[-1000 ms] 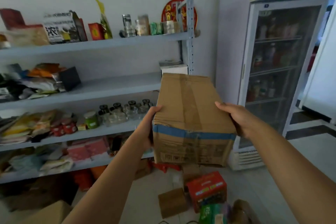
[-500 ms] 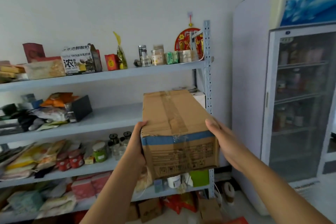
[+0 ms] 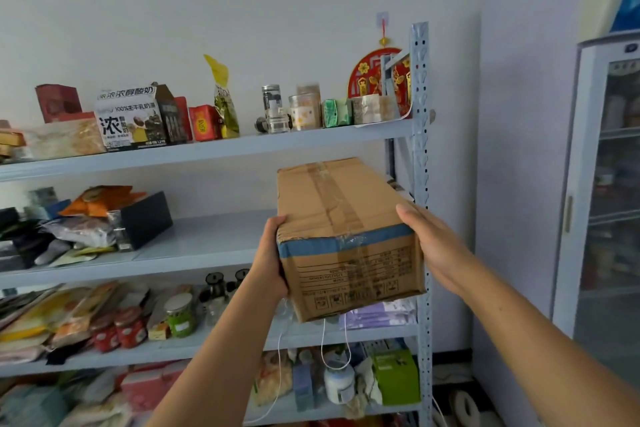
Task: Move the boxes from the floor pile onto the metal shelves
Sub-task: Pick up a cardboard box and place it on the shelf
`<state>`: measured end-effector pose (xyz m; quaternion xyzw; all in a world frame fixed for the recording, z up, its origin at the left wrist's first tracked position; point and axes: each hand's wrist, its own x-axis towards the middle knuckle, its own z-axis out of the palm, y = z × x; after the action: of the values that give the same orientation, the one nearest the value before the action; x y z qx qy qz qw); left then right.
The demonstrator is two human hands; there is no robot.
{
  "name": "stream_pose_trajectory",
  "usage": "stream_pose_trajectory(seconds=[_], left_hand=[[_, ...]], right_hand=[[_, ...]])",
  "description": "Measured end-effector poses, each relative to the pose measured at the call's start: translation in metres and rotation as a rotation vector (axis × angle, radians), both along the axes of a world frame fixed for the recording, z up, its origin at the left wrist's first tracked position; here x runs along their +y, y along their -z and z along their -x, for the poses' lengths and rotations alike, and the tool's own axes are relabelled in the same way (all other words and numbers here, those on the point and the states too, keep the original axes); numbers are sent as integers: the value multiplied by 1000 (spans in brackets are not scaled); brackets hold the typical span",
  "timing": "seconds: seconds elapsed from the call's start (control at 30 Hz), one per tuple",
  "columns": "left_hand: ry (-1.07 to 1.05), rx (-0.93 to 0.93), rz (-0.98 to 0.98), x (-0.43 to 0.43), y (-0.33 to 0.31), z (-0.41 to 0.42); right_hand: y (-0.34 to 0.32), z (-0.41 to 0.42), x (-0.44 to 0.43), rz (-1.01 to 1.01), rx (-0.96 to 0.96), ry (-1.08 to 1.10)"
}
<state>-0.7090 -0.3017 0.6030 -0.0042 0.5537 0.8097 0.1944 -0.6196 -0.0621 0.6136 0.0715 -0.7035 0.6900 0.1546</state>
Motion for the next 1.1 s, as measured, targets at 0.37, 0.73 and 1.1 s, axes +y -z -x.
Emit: stream_pose_trajectory(seconds=[0.37,0.73,1.1], left_hand=[[14,28,-96,33,2,109],[124,83,-101,86,-9,230],[287,418,42,131,12,298]], right_hand=[[-4,109,30,-55,-10,39],[-13,209,71,-36,-23,186],[-13,293,125,-859,153,767]])
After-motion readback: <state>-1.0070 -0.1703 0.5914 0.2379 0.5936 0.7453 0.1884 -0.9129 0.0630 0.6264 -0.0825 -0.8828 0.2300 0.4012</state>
